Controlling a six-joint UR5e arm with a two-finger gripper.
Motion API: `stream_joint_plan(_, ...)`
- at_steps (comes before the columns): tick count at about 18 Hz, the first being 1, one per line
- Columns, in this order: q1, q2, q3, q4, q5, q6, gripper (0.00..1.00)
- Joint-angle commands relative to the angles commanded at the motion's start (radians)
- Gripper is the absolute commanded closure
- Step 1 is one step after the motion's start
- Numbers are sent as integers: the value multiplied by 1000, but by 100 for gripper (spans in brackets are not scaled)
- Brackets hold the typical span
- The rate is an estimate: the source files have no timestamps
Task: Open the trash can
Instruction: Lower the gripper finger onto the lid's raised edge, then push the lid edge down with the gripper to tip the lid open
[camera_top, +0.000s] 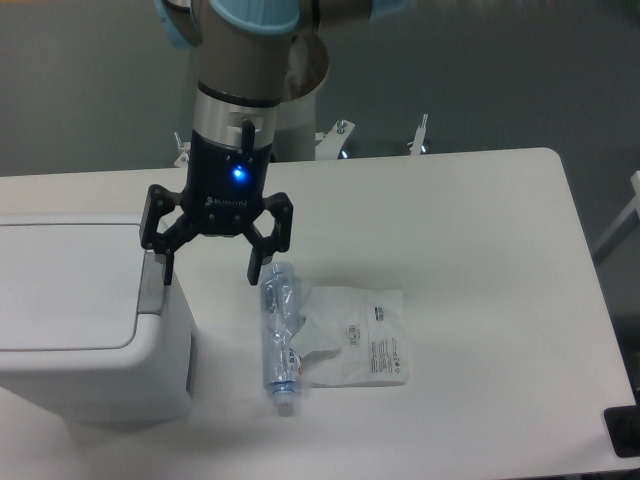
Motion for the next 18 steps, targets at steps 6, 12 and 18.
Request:
stream_joint_plan(6, -12, 0, -31, -2, 3, 0, 0)
stream_joint_plan(12, -25, -2, -38, -2, 12, 0, 0)
stream_joint_plan(18, -25, -6, -38, 0, 14, 2, 0)
